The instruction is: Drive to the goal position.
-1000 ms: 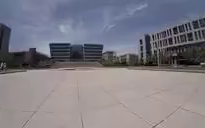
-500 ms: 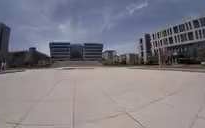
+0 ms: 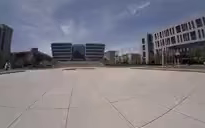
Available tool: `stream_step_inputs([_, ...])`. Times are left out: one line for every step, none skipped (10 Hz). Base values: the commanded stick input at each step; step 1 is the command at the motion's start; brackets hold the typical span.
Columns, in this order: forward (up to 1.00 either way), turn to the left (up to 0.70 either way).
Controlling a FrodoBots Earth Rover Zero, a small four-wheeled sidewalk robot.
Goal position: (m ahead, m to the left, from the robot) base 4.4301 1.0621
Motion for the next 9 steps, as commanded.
stream_step_inputs([0.70, 0.00])
stream_step_inputs([0.70, 0.00])
stream_step_inputs([0.70, 0.00])
stream_step_inputs([0.70, 0.00])
stream_step_inputs([0.70, 0.00])
stream_step_inputs([0.70, 0.00])
stream_step_inputs([0.70, 0.00])
stream_step_inputs([0.70, 0.00])
stream_step_inputs([0.70, 0.00])
